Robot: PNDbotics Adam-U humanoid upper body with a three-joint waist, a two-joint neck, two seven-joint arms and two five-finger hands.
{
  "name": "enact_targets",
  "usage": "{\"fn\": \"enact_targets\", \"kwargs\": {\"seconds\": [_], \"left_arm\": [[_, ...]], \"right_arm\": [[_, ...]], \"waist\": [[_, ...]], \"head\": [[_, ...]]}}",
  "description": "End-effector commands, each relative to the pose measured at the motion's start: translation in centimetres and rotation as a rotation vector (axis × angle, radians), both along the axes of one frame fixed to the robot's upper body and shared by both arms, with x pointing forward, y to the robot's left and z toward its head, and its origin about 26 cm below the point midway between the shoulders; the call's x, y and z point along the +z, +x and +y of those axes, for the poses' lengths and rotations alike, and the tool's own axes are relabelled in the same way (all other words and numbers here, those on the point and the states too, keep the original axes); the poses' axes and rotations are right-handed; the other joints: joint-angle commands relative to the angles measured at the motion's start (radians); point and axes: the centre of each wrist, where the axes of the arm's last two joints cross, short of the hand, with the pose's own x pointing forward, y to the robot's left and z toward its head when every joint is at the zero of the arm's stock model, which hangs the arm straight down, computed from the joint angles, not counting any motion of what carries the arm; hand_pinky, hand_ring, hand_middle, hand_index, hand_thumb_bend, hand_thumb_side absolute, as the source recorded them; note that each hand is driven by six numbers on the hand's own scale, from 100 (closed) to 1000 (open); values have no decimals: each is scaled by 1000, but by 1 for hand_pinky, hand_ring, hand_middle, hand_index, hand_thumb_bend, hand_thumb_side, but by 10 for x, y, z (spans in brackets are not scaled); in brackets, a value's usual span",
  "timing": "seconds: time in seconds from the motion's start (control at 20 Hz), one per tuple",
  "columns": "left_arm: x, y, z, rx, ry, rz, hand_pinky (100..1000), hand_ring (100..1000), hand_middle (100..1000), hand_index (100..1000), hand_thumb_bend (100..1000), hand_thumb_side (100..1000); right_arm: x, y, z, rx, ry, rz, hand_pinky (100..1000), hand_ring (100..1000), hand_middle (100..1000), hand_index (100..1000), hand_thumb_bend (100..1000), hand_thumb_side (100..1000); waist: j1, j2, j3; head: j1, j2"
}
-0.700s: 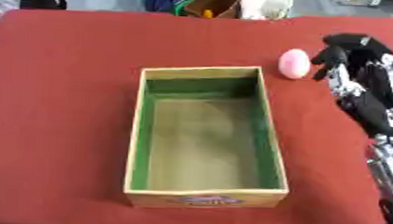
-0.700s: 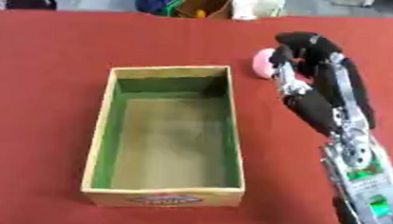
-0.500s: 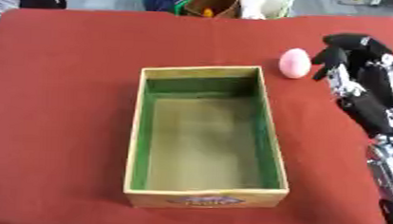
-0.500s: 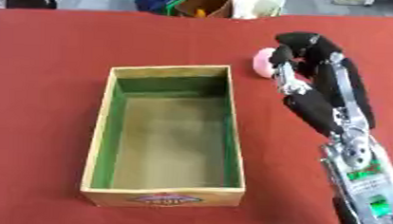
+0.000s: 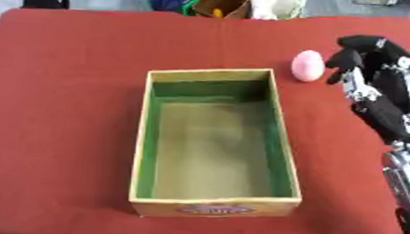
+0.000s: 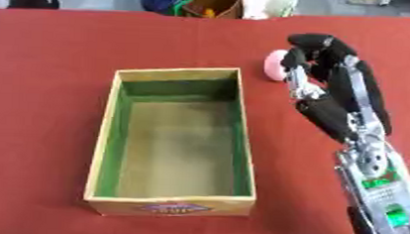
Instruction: Pick up objects on the table and place them in the box.
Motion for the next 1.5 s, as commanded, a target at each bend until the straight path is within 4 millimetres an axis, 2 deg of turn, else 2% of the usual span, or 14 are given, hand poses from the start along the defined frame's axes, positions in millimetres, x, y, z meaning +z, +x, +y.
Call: {"fn": "enact_targets", "kwargs": {"seconds": [0.05, 0.35, 0.75, 1.1, 1.35, 1.5], "left_arm": [[7, -2, 1, 0, 12, -27, 377, 358, 378, 515, 100, 469], [7, -3, 1, -2, 13, -25, 377, 358, 378, 515, 100, 469], [6, -3, 1, -6, 16, -22, 378, 358, 378, 515, 100, 470], [6, -3, 1, -9, 21, -20, 378, 358, 378, 515, 100, 471], [7, -3, 1, -16, 24, -18, 374, 355, 378, 514, 100, 471], [7, -3, 1, -21, 29, -18, 376, 355, 378, 514, 100, 472]], "right_arm": [[10, -2, -4, 0, -38, -42, 483, 612, 543, 725, 100, 443], [26, 0, -13, -12, -89, -93, 488, 618, 549, 728, 100, 463], [52, 2, -28, -114, -195, -123, 503, 639, 568, 747, 100, 513], [86, 1, -39, -242, -412, -140, 537, 685, 618, 798, 100, 595], [109, -1, -41, -313, -608, -57, 574, 743, 698, 835, 100, 615], [120, 9, -47, -362, -683, 26, 587, 753, 713, 838, 100, 625]], "waist": [[-2, -13, 2], [-4, -13, 5], [-7, -12, 11], [-9, -15, 22], [-10, -16, 32], [-10, -16, 39]], "head": [[2, -11], [-3, -10], [-17, -20], [-35, -30], [-56, -37], [-65, -37]]}}
